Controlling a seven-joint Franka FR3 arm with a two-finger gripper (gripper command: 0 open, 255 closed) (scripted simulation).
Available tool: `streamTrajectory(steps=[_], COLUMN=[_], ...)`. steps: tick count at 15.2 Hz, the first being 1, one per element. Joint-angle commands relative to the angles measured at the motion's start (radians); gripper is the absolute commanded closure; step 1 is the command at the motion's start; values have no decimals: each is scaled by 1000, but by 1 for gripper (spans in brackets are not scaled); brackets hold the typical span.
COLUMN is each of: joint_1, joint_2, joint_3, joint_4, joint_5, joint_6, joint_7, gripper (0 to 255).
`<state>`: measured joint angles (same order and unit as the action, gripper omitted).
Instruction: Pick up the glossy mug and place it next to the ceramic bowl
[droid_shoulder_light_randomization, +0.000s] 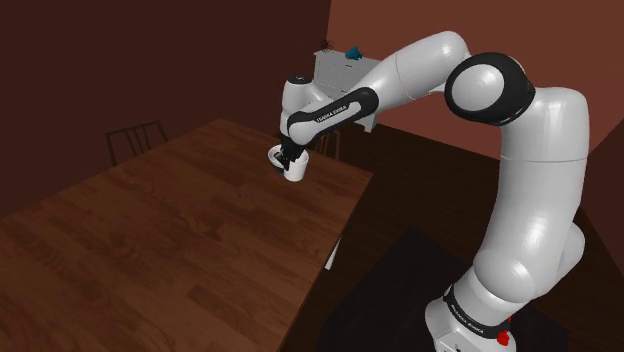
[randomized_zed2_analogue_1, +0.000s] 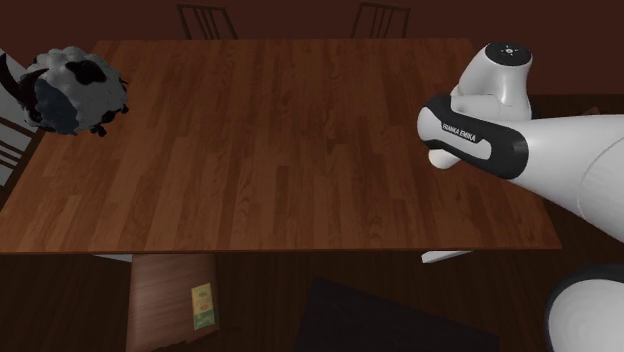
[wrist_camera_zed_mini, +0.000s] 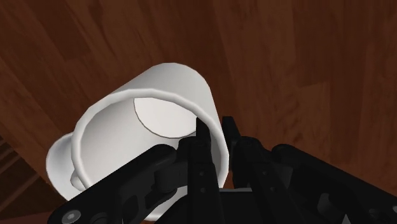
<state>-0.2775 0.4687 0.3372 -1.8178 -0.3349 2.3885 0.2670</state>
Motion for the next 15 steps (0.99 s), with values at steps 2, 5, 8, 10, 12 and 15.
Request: streamTrajectory(steps=[2,5,8,10,12,15], joint_1=[8,15,22,27,32,37], joint_2=[26,51,77,95,113,131], joint_3=[-9,-18,-29,-36,-44,-51], joint_4=[-1,-6,-8,-9,-8,-7], joint_5=[-15,-30,-45,-54,-64,-73], joint_6=[26,54,82,100,117,134], joint_7=[13,25,37,45,53,60], gripper=[255,255,255,255,255,255])
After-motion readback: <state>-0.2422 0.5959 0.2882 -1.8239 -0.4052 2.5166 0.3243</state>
